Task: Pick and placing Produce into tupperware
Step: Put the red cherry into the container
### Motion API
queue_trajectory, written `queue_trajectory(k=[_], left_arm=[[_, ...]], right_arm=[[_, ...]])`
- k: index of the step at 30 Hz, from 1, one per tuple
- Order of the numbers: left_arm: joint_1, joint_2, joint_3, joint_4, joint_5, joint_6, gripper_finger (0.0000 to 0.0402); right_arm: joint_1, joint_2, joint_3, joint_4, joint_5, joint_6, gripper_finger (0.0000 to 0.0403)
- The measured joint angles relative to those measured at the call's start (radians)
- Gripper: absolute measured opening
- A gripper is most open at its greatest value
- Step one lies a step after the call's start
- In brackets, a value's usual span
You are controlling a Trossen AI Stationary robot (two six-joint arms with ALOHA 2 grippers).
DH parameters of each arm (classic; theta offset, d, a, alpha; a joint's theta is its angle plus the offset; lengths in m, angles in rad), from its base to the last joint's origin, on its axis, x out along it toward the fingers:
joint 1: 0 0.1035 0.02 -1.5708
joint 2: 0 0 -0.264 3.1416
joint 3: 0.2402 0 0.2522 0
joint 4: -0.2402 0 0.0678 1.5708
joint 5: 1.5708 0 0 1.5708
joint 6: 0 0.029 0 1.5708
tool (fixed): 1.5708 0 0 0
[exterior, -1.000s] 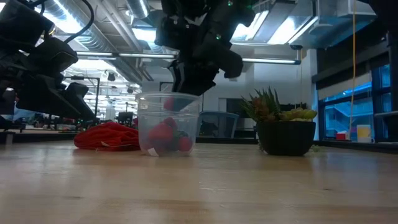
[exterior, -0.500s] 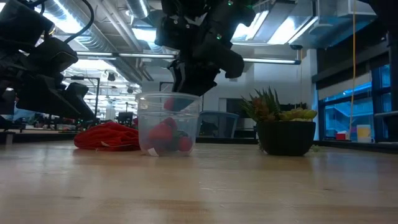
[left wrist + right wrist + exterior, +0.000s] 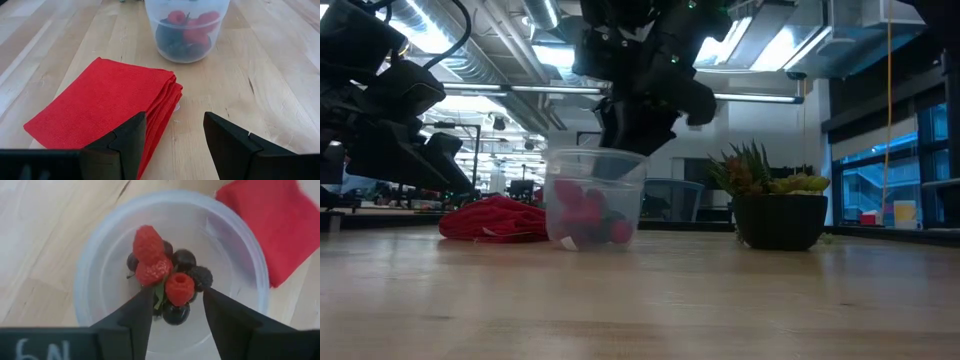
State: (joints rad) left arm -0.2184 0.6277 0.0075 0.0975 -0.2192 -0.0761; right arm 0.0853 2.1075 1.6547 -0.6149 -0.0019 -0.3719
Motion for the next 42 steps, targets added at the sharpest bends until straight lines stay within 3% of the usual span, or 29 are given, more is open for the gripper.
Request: queue_trajectory(k=[11,18,27,32,37,42], left_arm=[[0.000,0.000,0.000,-0.002,0.000,-0.001,0.0192],[0.000,0.000,0.000,-0.010,0.000,-0.003,0.0192],[0.000,0.000,0.000,-0.012,0.000,-0.003,0.0192],[0.000,0.000,0.000,-0.011,0.000,-0.003,0.0192],[0.000,0.000,0.000,-0.011,0.000,-0.003,0.0192],[0.000,0.000,0.000,-0.010,0.000,-0.003,0.0192]], right_arm=[[0.037,-0.234,-0.001,-0.167,0.000,0.086,0.0176],[0.115,-0.425,-0.034,-0.403,0.001,0.373,0.0176],[0.316,-0.630,-0.361,-0.414,0.007,0.837,0.0184],[0.441,-0.664,-0.562,-0.379,0.003,1.082,0.0185],[0.528,-0.654,-0.707,-0.316,0.007,1.209,0.0185],[0.589,-0.655,-0.769,-0.260,0.000,1.262,0.0185]])
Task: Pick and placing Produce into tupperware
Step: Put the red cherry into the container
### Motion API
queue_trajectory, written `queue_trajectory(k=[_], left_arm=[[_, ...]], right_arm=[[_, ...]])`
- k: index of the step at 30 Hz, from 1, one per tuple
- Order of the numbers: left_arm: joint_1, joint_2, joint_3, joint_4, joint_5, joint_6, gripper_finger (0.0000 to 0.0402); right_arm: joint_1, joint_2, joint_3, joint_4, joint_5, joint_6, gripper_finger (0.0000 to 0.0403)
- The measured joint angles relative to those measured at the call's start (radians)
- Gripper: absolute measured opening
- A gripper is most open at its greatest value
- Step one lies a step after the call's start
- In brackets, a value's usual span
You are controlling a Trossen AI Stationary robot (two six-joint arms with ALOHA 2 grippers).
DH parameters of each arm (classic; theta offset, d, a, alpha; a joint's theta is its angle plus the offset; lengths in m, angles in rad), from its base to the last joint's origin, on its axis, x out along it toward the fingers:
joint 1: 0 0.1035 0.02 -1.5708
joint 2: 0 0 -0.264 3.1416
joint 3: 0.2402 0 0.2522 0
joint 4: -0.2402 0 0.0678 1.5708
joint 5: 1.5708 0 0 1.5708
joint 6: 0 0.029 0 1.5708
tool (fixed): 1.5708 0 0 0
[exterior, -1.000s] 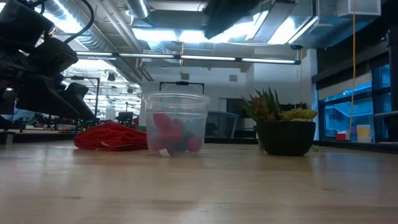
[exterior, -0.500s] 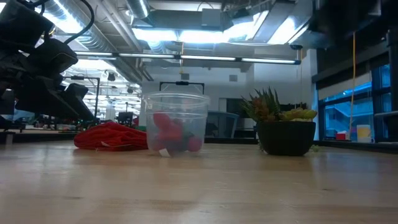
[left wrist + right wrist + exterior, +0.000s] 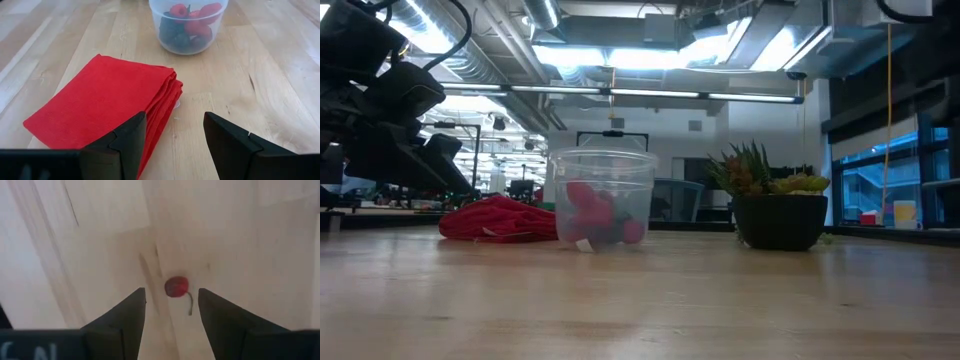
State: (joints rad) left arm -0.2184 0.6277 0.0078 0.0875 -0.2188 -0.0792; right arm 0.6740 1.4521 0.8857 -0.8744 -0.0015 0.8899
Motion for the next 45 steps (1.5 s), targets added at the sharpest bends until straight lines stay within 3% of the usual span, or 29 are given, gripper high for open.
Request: queue_trajectory(k=[19,32,45], left_arm=[[0.000,0.000,0.000,0.000,-0.001,0.003,0.0192],[0.000,0.000,0.000,0.001,-0.001,0.003,0.0192],[0.000,0.000,0.000,0.002,-0.001,0.003,0.0192]], right_arm=[[0.026,0.044,-0.121,0.163,0.020,0.022,0.0184],[0.026,0.116,-0.122,0.155,0.000,0.021,0.0181],[0.026,0.137,-0.110,0.150,-0.003,0.011,0.0075]])
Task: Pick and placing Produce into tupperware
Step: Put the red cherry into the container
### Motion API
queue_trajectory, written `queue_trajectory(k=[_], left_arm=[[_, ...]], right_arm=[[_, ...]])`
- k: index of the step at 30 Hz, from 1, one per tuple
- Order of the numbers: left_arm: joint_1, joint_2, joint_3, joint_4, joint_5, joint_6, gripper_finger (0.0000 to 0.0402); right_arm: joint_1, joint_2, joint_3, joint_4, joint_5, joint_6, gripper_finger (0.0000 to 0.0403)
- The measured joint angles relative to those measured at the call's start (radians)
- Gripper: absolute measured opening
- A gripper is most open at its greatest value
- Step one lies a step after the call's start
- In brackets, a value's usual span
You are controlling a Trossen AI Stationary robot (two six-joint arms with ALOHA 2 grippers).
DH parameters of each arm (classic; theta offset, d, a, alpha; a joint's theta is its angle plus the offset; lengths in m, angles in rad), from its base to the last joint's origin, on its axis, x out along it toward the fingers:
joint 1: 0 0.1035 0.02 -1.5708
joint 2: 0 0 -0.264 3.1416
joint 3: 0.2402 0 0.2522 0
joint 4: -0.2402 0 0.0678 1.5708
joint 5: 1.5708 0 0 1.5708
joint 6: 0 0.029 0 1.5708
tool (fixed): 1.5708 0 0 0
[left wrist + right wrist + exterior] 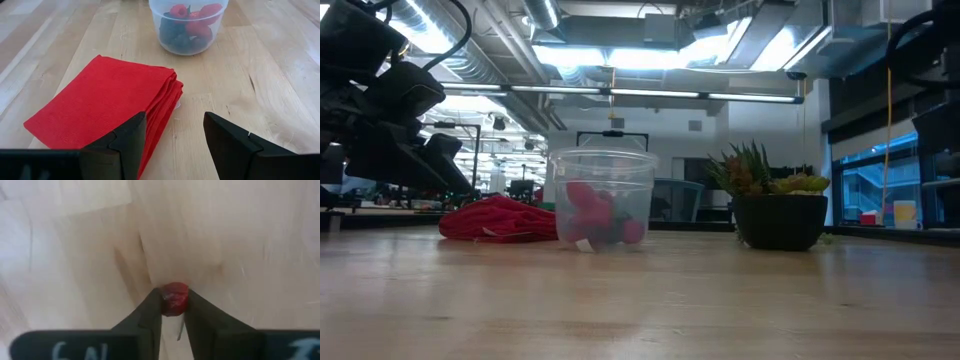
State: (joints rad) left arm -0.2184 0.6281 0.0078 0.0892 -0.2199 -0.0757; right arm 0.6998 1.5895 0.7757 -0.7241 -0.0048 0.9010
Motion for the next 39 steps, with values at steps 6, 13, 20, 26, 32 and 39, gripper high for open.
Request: queue_trajectory(k=[6,13,20,26,32,39], left_arm=[[0.000,0.000,0.000,0.000,0.000,0.000,0.0192],[0.000,0.000,0.000,0.001,0.000,0.000,0.0192],[0.000,0.000,0.000,0.001,0.000,0.000,0.0192],[0.000,0.000,0.000,0.001,0.000,0.000,0.0192],[0.000,0.000,0.000,0.001,0.000,0.000,0.0192],[0.000,0.000,0.000,0.001,0.000,0.000,0.0192]], right_arm=[[-0.035,0.005,0.101,-0.048,0.010,-0.126,0.0058],[-0.177,0.004,0.322,-0.087,0.131,-0.426,0.0058],[-0.342,0.004,0.543,0.007,0.146,-0.797,0.0061],[-0.458,0.002,0.609,0.204,0.102,-1.048,0.0061],[-0.557,0.069,0.610,0.369,-0.019,-1.150,0.0062],[-0.613,0.230,0.609,0.406,-0.087,-1.174,0.0062]])
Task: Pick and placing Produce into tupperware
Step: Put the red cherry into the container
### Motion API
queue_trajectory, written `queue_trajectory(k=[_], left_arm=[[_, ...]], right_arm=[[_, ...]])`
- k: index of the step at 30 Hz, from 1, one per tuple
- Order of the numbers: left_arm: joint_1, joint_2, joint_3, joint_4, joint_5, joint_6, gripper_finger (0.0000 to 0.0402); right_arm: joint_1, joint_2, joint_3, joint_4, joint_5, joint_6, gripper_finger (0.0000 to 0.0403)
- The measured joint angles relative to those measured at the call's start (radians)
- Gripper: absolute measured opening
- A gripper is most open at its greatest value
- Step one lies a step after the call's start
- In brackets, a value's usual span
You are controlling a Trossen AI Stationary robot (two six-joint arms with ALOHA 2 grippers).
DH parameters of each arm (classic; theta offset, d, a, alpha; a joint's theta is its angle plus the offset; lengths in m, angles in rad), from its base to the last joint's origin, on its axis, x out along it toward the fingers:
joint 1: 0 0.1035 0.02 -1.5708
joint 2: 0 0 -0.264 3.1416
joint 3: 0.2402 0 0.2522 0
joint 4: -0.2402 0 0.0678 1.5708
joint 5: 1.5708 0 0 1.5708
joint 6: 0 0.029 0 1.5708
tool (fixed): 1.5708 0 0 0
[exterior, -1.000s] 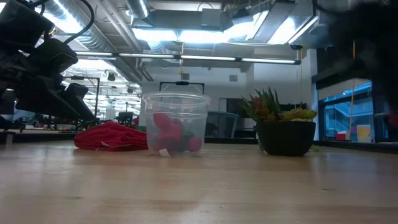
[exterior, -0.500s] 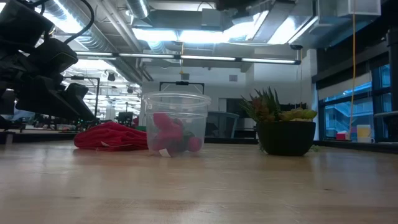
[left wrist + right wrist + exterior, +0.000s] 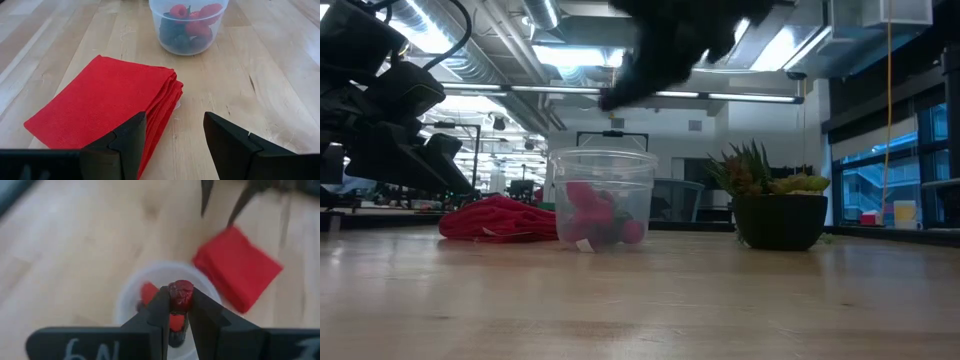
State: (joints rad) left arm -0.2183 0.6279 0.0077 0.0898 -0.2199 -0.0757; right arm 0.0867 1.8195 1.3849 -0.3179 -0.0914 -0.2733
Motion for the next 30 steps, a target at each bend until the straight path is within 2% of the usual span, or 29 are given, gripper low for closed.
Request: queue_trajectory(k=[9,23,30], left_arm=[[0.000,0.000,0.000,0.000,0.000,0.000,0.0192],[0.000,0.000,0.000,-0.001,0.000,0.000,0.0192],[0.000,0.000,0.000,-0.001,0.000,0.000,0.0192]], right_arm=[[-0.034,0.141,0.000,0.000,0.000,0.000,0.0062],[-0.037,0.154,0.000,0.008,0.000,0.001,0.0065],[-0.037,0.154,0.000,0.008,0.001,0.002,0.0100]])
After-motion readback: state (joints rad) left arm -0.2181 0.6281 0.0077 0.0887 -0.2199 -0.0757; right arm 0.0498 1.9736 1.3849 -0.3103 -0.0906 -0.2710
